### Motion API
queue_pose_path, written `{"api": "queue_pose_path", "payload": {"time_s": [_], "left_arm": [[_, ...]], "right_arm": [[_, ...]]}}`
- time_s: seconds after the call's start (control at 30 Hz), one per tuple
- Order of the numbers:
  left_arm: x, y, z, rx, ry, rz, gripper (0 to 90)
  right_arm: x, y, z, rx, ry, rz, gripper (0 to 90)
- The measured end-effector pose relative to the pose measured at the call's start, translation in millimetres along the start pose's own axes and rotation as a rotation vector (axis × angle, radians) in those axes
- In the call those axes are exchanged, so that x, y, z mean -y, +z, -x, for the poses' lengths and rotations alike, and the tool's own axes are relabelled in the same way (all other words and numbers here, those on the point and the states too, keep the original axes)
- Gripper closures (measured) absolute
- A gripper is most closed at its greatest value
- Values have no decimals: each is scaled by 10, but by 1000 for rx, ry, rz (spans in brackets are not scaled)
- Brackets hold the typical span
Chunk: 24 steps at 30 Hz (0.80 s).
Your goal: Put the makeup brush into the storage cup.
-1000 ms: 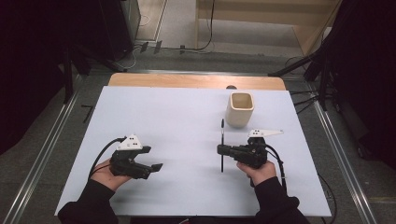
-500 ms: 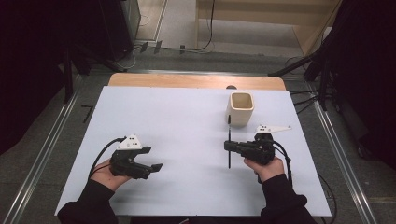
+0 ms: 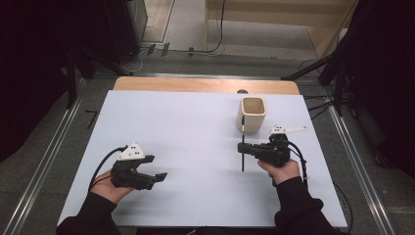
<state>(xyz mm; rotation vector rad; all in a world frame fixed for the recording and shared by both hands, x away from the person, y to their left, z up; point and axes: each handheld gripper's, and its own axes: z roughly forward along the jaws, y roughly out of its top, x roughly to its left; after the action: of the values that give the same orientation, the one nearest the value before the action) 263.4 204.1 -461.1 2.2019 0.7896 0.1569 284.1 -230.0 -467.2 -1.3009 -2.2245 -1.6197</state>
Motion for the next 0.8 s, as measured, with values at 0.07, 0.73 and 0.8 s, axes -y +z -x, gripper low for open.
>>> {"api": "queue_pose_path", "payload": {"time_s": [0.07,0.73,0.8], "left_arm": [[9,-16,5,-9,0,4,223],[36,-53,10,-18,-12,13,231],[36,-50,10,-17,-12,11,231]], "right_arm": [[-20,-1,15,3,-1,0,858],[-142,-43,288,67,15,14,858],[-152,-25,319,69,27,20,858]]}}
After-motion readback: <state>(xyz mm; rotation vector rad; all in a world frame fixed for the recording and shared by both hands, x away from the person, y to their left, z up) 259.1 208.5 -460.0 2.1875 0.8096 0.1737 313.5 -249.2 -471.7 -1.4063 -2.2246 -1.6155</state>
